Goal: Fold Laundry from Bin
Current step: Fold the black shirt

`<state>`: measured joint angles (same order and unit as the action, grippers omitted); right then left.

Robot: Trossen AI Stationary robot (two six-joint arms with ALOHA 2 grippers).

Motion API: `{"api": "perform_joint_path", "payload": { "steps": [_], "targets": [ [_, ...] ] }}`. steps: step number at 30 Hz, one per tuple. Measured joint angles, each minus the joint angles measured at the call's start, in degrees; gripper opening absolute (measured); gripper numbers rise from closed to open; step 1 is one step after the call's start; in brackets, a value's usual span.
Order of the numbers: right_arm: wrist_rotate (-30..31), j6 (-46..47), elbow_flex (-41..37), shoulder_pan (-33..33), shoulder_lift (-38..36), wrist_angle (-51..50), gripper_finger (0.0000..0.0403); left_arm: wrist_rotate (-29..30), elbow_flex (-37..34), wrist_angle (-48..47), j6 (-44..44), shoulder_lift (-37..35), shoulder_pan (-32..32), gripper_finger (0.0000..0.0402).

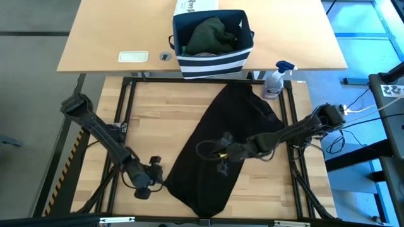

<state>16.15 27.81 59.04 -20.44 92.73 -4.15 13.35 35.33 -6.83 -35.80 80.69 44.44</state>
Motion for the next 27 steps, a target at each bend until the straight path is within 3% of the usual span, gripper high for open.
{"api": "perform_joint_path", "payload": {
  "steps": [6, 15, 19, 27],
  "targets": [
    [-3.1, -0.9, 8.4, 0.2, 9.3, -7.0, 0.0019, -1.9, -0.9, 3.3, 6.8, 2.6, -1.4, 0.0010],
    [-5.6, -4.3, 13.8, 0.2, 13.4, -6.4, 0.0019, -7.7, -0.7, 2.9, 15.6, 2.6, -6.9, 0.0111],
    [-5.3, -4.5, 13.8, 0.3, 13.4, -6.9, 0.0019, -13.3, -0.7, 2.7, 18.5, 2.6, -11.2, 0.0145],
    [-4.1, -4.5, 13.7, 0.3, 13.3, -10.5, 0.0019, -23.1, -0.7, 3.0, 24.2, 3.0, -15.7, 0.0139]
  ]
}}
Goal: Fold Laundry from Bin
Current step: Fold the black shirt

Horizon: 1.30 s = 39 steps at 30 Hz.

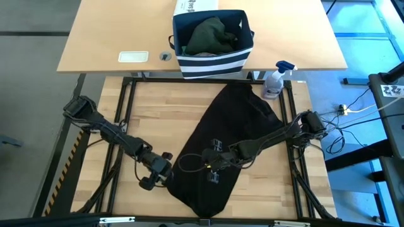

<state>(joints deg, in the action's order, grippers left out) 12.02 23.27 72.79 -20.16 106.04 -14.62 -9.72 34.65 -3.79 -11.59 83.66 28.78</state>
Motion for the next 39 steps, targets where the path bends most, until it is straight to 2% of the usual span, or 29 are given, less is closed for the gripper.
{"api": "perform_joint_path", "payload": {
  "steps": [7, 16, 29, 34, 39],
  "targets": [
    [1.5, -1.0, 0.0, 0.0, 0.0, -1.6, 0.0019, -1.9, 0.0, 3.1, 1.8, 0.7, -0.8, 0.0129],
    [1.5, -1.1, 0.0, 0.0, 0.0, -2.4, 0.0019, -3.8, 0.0, 7.4, 2.4, 5.4, -0.8, 0.0128],
    [1.5, -1.1, 0.0, 0.0, 0.0, -2.5, 0.0019, -12.5, 0.0, 6.8, 2.8, 7.1, -3.7, 0.0128],
    [1.5, -1.1, 0.0, 0.0, 0.0, -3.3, 0.0019, -13.4, 0.0, 6.1, 4.8, 7.1, -4.2, 0.0126],
    [1.5, -1.1, 0.0, 0.0, 0.0, -4.1, 0.0019, -13.6, 0.0, 4.6, 6.1, 7.1, -4.2, 0.0106]
  ]
}}
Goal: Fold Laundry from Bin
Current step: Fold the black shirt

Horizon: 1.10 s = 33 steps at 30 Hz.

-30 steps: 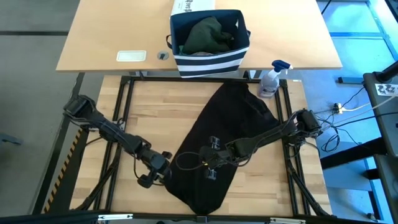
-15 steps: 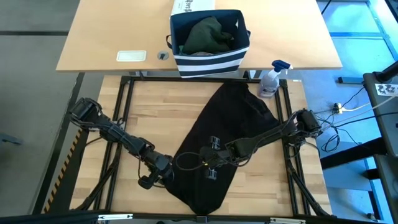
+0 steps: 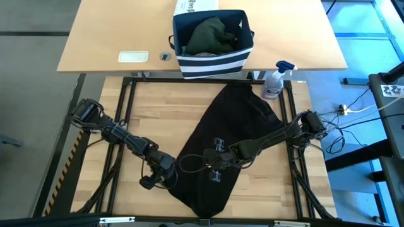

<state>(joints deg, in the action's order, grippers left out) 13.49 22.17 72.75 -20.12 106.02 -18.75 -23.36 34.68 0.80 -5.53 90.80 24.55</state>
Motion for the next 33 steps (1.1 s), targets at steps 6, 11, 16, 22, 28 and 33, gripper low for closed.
{"api": "perform_joint_path", "payload": {
  "steps": [6, 11, 16, 22, 28, 33],
  "targets": [
    [0.0, -0.4, 0.0, 0.0, 0.0, -0.4, 0.0019, -1.3, 0.0, -0.3, 0.7, 0.0, -0.9, 0.0071],
    [0.0, -0.6, 0.0, 0.0, 0.0, -0.9, 0.0019, -1.7, 0.0, -0.3, 1.7, 0.0, -1.2, 0.0038],
    [0.0, -0.7, 0.0, 0.0, 0.0, -1.0, 0.0019, -2.2, 0.0, -0.3, 1.7, 0.0, -2.0, 0.0010],
    [0.0, -1.5, 0.0, 0.0, 0.0, -1.0, 0.0019, -0.2, 0.0, -0.2, 1.8, 0.0, -2.8, 0.0003],
    [1.4, -1.6, 0.0, 0.0, 0.0, -1.7, 0.0019, 12.8, 0.1, 0.1, 0.2, 0.0, -0.7, 0.0002],
    [3.7, -1.4, 0.0, 0.0, 0.0, -3.0, 0.0019, 23.7, 0.1, 0.2, -3.7, -0.1, 3.9, 0.0001]
  ]
}}
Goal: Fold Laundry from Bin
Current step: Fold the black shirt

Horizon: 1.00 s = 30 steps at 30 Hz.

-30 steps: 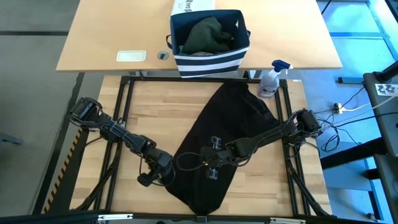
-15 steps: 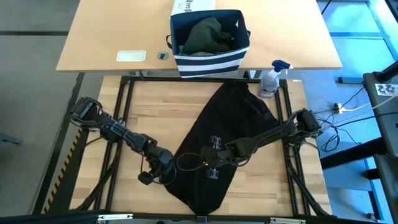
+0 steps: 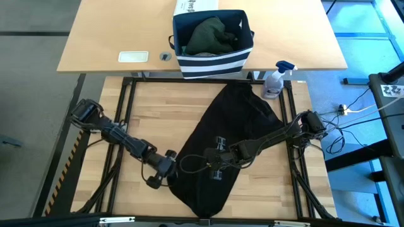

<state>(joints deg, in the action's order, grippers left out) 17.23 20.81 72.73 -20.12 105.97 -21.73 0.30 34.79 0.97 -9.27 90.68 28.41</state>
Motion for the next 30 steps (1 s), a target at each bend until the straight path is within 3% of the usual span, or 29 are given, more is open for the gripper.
{"api": "perform_joint_path", "payload": {
  "steps": [8, 16, 21, 25, 30],
  "targets": [
    [3.7, 0.3, 0.0, 0.0, 0.0, 0.0, 0.0019, 15.3, 0.4, -2.1, -9.9, 0.0, 8.4, 0.0000],
    [5.8, 2.8, 0.0, 1.3, 0.0, -0.5, 0.0019, 32.0, 9.2, -24.0, -17.1, 0.0, 14.8, 0.0000],
    [5.0, 3.0, 0.0, 3.4, 0.0, -1.4, 0.0019, 41.2, 12.0, -31.0, -19.1, 0.0, 15.2, 0.0000],
    [3.6, 3.0, 0.0, 4.7, 0.0, -1.6, 0.0019, 45.7, 12.1, -31.1, -21.2, 0.1, 15.2, 0.0000],
    [2.2, 3.0, -0.5, 6.4, 0.4, -1.9, 0.0019, 46.5, 12.1, -32.1, -25.2, 0.1, 16.2, 0.0000]
  ]
}}
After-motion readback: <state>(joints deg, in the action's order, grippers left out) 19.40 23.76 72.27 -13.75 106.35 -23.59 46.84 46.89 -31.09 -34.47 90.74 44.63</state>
